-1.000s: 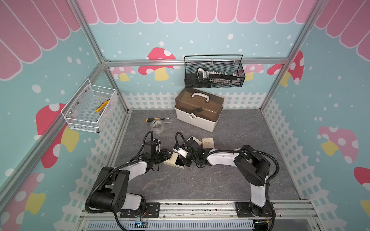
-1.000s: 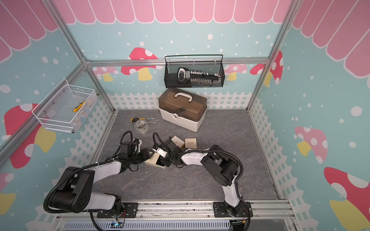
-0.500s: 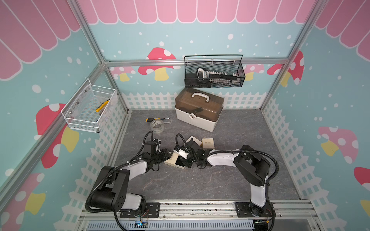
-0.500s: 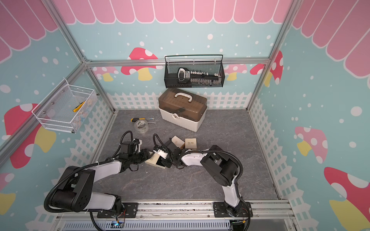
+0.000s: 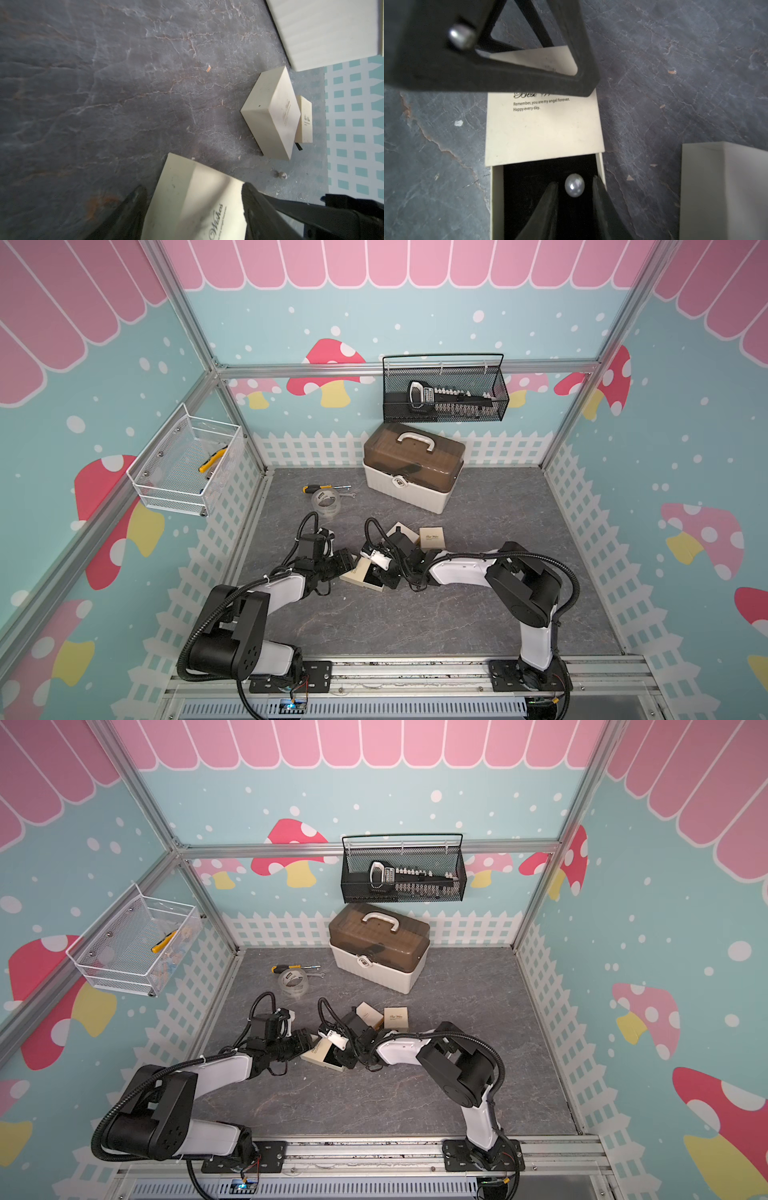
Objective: Place the earrings into the drawer-style jewelry box
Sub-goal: Insert the earring into the inner lining, then pick up the earring from the center of the board.
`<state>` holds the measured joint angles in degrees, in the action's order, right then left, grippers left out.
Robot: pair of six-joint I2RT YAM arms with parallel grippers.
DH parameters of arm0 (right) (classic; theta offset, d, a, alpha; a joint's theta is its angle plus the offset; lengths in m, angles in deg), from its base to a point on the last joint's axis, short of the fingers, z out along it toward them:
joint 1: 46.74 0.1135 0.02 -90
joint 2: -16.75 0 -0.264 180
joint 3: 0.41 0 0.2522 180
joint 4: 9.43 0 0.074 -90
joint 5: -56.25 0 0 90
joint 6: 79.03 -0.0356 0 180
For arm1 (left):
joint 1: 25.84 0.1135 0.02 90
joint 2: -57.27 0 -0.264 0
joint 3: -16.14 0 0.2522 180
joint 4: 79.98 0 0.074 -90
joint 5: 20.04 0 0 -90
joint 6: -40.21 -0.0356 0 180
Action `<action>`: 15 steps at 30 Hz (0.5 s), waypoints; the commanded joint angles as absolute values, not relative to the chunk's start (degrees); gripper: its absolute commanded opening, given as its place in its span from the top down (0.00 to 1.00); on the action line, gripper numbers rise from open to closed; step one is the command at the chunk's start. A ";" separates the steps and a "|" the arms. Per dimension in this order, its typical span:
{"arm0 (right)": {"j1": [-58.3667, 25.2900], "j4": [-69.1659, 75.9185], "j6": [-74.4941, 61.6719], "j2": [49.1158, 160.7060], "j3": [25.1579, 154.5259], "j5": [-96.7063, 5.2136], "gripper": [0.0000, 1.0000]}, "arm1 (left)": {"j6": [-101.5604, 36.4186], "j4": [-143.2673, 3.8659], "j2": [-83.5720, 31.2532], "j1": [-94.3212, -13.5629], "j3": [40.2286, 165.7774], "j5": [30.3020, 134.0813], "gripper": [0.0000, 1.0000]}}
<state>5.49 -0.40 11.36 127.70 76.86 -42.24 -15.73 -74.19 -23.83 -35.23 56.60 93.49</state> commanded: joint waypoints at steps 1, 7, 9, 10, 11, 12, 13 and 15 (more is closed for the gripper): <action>5.88 0.50 11.14 124.38 76.13 -42.08 0.66 | -16.44 -72.86 -21.76 -34.90 57.90 91.71 0.22; 5.88 -0.86 7.95 118.90 74.17 -40.40 0.66 | -16.13 -70.82 -17.28 -34.88 57.57 88.90 0.16; 5.83 -1.12 6.13 116.78 73.20 -38.60 0.66 | -16.04 -69.83 -15.28 -34.90 57.37 87.50 0.16; 5.86 -1.13 5.11 115.87 72.64 -37.81 0.66 | -16.05 -69.13 -14.06 -34.96 57.20 86.57 0.16; 5.89 -1.04 4.36 115.02 72.19 -37.56 0.66 | -16.12 -68.62 -13.15 -34.98 57.14 85.98 0.16; 5.85 -1.03 3.57 114.15 71.55 -37.45 0.66 | -16.36 -67.81 -12.07 -35.06 57.01 85.19 0.16; 5.86 -0.76 2.35 113.42 71.04 -36.70 0.66 | -16.71 -67.01 -11.04 -35.36 57.00 84.35 0.16; 5.78 0.67 0.13 112.08 70.54 -34.99 0.67 | -17.27 -65.93 -9.37 -36.22 56.93 82.93 0.17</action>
